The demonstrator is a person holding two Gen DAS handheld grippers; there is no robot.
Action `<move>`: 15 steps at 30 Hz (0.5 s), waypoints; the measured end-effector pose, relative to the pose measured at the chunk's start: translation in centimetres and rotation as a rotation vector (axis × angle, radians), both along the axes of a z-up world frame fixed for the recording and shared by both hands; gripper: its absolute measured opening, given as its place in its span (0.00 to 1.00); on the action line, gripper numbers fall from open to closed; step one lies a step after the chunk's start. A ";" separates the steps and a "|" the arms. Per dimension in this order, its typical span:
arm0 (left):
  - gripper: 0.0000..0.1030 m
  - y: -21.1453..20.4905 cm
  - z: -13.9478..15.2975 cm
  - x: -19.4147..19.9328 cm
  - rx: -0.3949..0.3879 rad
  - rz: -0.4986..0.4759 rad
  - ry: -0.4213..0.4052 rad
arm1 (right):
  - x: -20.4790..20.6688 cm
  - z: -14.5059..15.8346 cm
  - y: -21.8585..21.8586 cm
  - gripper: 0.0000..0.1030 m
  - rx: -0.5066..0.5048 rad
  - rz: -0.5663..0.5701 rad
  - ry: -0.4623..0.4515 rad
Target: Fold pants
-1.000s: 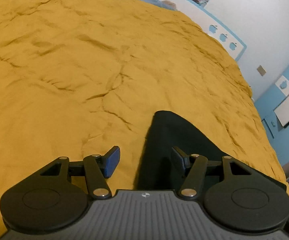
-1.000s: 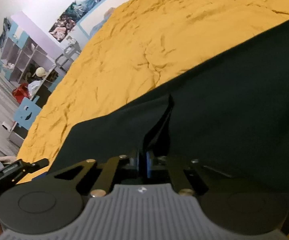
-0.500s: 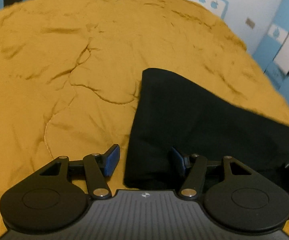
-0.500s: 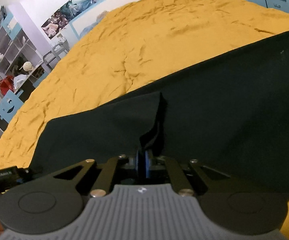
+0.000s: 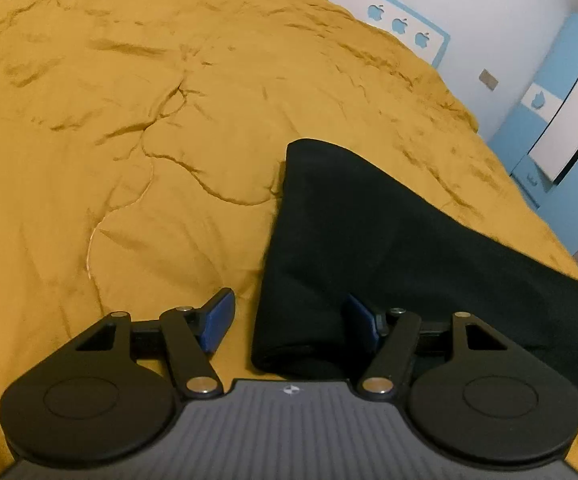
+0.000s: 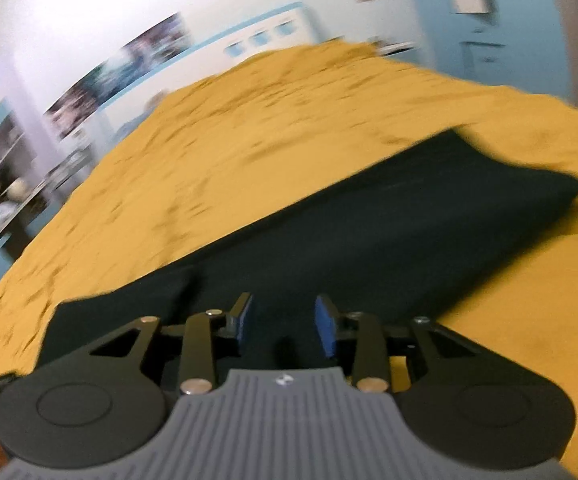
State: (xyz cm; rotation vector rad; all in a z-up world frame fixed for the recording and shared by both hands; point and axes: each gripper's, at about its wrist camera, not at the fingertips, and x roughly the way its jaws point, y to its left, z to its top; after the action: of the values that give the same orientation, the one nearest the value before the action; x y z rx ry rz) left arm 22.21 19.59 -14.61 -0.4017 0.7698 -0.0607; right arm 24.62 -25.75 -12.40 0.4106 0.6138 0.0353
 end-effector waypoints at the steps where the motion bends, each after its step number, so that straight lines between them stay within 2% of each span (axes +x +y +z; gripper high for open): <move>1: 0.73 -0.2 0.1 0.0 0.011 0.000 0.000 | -0.6 0.2 -1.7 0.32 0.004 -0.041 -0.002; 6: 0.73 -0.2 0.0 0.0 0.013 0.002 0.001 | -2.4 0.3 -7.7 0.37 -0.011 -0.206 0.018; 7: 0.73 -0.2 0.0 0.0 0.014 0.002 0.001 | -2.9 -0.1 -9.7 0.37 0.040 -0.256 0.027; 8: 0.73 -0.2 0.0 0.0 0.017 0.002 0.001 | -2.9 -0.1 -9.7 0.37 0.040 -0.256 0.027; 12: 0.73 -0.3 0.1 0.0 0.019 0.005 0.003 | -2.9 -1.4 -12.2 0.36 0.177 -0.330 0.040; 15: 0.72 -0.6 1.0 0.1 0.044 0.013 0.016 | -2.5 -1.9 -13.1 0.37 0.219 -0.362 0.022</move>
State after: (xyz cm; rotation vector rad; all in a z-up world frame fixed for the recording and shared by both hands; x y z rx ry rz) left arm 22.35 19.02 -13.60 -0.3653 0.7833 -0.0282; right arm 22.08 -38.84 -14.27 0.7305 0.5515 -0.2495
